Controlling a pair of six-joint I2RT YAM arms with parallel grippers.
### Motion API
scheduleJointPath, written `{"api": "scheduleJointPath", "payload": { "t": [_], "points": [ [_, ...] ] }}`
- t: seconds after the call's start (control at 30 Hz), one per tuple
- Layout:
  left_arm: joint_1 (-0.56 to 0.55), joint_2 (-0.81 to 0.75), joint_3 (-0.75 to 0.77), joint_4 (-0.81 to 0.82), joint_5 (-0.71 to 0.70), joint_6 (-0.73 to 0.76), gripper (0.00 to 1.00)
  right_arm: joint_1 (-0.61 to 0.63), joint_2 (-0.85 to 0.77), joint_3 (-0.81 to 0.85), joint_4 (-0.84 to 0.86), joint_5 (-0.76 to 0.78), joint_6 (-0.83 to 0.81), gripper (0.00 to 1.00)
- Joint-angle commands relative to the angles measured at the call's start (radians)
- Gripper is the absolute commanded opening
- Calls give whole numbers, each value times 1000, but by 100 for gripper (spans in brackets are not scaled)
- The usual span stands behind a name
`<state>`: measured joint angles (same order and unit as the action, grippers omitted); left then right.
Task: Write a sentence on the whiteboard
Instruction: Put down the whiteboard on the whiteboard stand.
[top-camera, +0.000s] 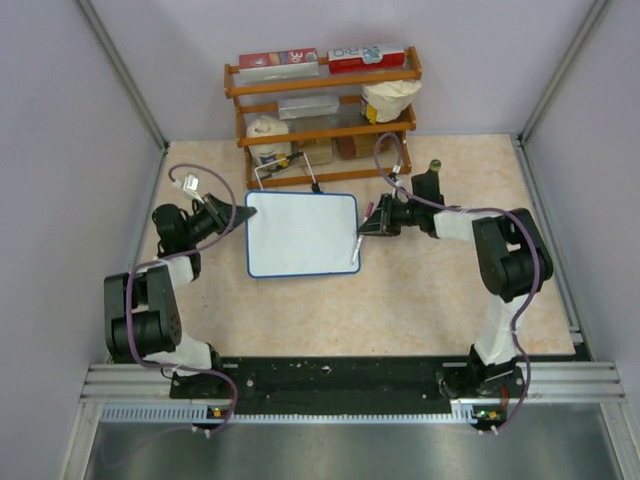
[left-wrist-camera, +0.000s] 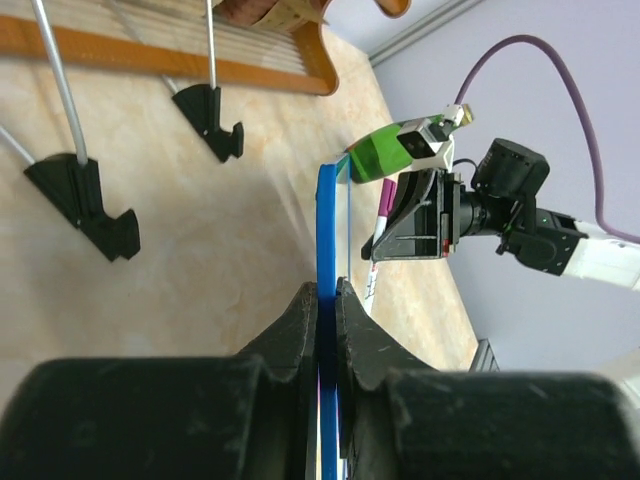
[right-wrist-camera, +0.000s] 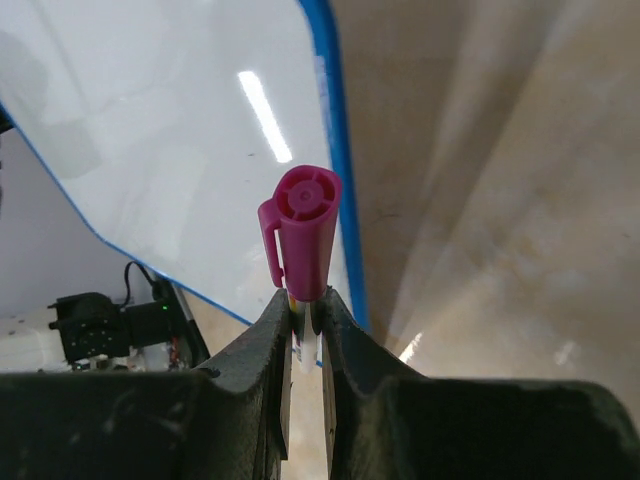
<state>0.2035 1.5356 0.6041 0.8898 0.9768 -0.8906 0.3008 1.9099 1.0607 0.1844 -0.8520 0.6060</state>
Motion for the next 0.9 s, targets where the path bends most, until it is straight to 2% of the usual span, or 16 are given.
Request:
{"api": "scheduleJointPath", "payload": {
  "t": [0.0, 0.17, 0.53, 0.87],
  "points": [
    [-10, -98, -21, -205, -9, 177, 0, -9, -69, 27, -153, 94, -133, 0],
    [-13, -104, -23, -223, -1, 177, 0, -11, -57, 41, -240, 114, -172, 0],
    [-15, -85, -10, -213, 25, 174, 0, -12, 12, 62, -241, 4, -160, 0],
    [-27, -74, 0, -187, 62, 150, 0, -11, 83, 82, -255, 4, -137, 0]
  ]
}}
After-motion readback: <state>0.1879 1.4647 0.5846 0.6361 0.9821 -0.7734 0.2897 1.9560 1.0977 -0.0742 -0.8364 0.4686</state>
